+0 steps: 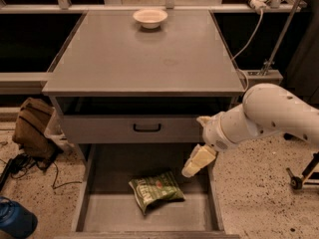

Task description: Pick green jalapeno chip bag from middle drawer and place on counter

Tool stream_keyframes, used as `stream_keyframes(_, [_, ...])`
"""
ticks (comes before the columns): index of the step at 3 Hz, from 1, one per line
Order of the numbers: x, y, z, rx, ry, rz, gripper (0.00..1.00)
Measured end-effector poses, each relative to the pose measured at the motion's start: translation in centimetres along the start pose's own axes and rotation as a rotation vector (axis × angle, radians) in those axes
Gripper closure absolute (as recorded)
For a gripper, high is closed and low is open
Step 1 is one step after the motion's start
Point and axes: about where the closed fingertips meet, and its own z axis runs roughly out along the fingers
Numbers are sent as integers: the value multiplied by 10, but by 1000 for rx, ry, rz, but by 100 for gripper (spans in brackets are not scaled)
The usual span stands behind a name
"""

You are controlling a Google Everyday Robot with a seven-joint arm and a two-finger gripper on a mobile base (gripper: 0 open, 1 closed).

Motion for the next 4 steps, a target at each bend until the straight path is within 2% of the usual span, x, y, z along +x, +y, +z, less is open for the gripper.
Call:
stream_keyframes(1, [0,0,0,0,0,0,0])
stream_keyframes(2, [-2,5,19,-16,-20,-5,0])
stream_keyframes(3, [-1,24,79,-77,-105,10,0])
stream_keyframes(4, [12,42,158,-129,-193,60,0])
